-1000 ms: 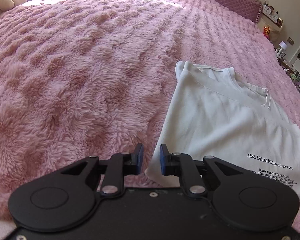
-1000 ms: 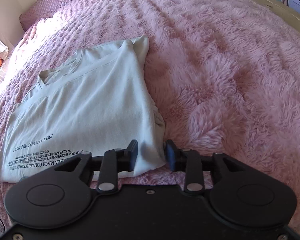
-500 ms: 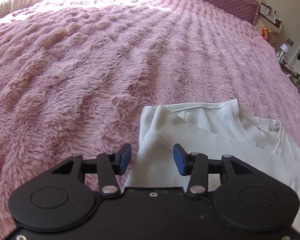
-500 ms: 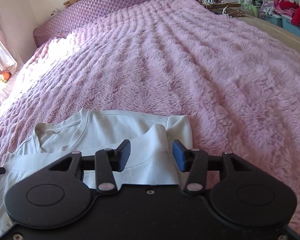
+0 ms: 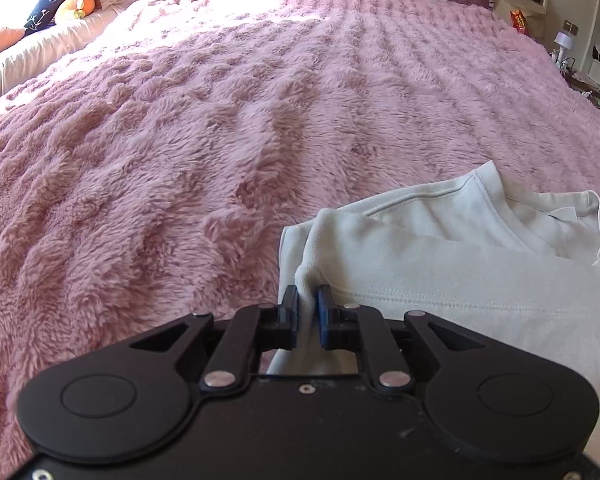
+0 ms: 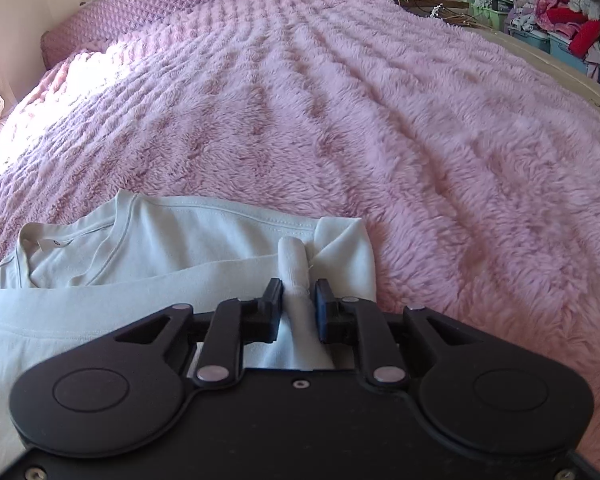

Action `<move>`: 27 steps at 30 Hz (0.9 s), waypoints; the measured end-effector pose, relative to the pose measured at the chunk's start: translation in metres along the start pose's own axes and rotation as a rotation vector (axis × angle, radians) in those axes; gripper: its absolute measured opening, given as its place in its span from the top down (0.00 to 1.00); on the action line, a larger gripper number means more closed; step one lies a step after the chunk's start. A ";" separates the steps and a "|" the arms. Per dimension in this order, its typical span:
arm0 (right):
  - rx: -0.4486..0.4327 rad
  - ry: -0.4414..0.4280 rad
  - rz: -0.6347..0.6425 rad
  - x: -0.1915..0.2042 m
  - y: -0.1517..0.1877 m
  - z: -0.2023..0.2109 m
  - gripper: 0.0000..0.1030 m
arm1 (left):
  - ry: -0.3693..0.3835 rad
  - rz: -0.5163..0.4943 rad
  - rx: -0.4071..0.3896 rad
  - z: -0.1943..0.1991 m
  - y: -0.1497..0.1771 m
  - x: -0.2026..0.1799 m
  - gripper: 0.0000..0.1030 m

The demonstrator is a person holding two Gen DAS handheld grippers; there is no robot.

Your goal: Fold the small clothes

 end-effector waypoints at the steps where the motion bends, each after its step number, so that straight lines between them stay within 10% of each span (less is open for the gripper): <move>1: -0.012 0.002 -0.011 -0.001 0.002 0.011 0.71 | 0.013 0.030 -0.012 0.010 0.001 0.005 0.83; 4: -0.082 -0.066 -0.035 -0.008 0.022 0.065 0.52 | 0.081 0.104 -0.038 0.051 0.015 0.027 0.80; 15: 0.068 -0.029 -0.040 -0.034 0.137 0.121 0.52 | 0.144 0.317 0.134 0.122 0.141 0.080 0.61; 18: 0.111 -0.041 -0.055 -0.030 0.140 0.115 0.87 | 0.193 0.386 0.180 0.114 0.167 0.077 0.68; 20: 0.098 -0.019 -0.065 -0.029 0.139 0.118 0.89 | 0.219 0.398 0.175 0.114 0.172 0.074 0.94; 27: 0.127 0.011 -0.101 -0.037 0.151 0.109 0.92 | 0.179 0.340 0.203 0.108 0.171 0.074 0.91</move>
Point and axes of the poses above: each gripper's, at about its wrist camera, not at the fingertips, and z roughly against the way its jaws point, x to its left, y to its underside, the point moved 4 cm from there along -z, roughly the way its jaws point, and after that the axes turned 8 degrees about x, right-handed, at the moved point
